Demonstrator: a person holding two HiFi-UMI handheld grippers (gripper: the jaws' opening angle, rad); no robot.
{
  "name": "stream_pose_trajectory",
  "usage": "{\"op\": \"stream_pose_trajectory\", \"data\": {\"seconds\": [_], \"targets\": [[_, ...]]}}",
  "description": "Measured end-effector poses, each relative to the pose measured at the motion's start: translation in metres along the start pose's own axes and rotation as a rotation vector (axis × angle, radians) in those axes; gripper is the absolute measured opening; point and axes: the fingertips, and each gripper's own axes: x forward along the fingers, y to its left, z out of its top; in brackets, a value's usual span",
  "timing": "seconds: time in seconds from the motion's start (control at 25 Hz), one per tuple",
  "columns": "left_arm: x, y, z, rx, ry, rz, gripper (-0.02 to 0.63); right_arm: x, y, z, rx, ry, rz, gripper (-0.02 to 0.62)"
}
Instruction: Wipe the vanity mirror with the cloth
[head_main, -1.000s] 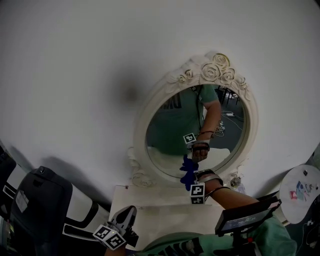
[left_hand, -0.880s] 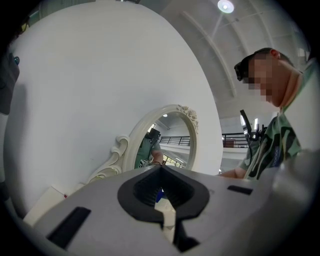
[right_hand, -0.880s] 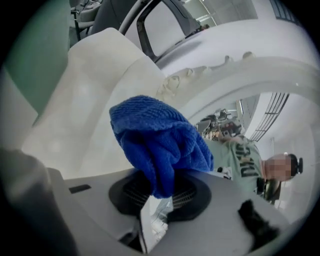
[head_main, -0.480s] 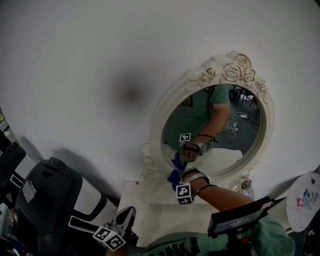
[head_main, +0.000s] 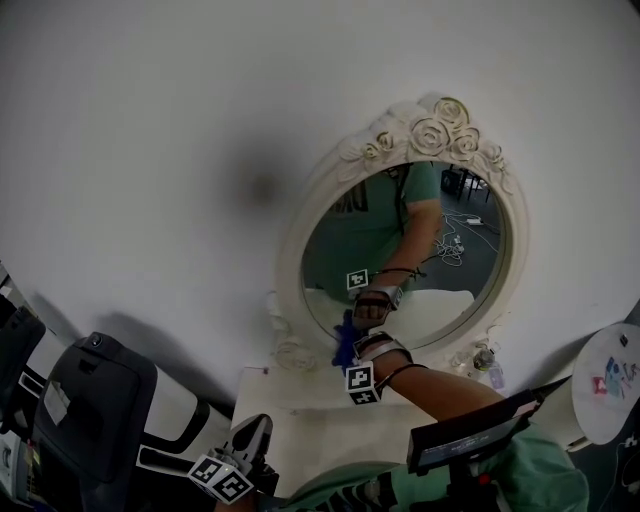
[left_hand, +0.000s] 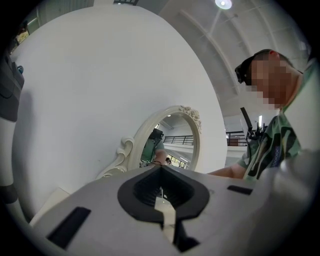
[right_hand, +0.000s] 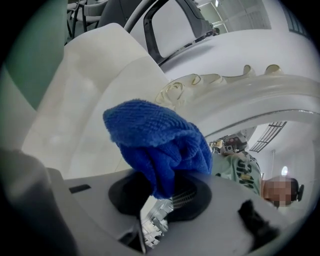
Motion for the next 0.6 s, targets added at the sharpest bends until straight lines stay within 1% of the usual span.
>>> {"op": "stream_pose_trajectory", "data": {"seconds": [0.16,0.24,0.32,0.48,0.6], "targets": [[0.009,-0.004,0.000,0.004,0.006,-0.017,0.009,0.002,0.000,-0.003,0.013,0.025,0.007,0.080],[0.011,-0.006,0.001,0.006,0.009,-0.024,0.009,0.005,0.010,-0.012,0.025,0.056,0.030,0.080],[0.012,-0.006,0.001,0.007,0.012,-0.028,0.009,0.009,0.026,-0.029,0.031,0.092,0.066,0.080],[0.017,-0.005,0.000,0.001,0.019,-0.034,0.009,0.014,0.060,-0.077,0.053,0.163,0.142,0.080],[0.024,-0.007,-0.003,-0.004,0.030,-0.049,0.009,0.013,0.073,-0.105,0.091,0.199,0.176,0.078]]}}
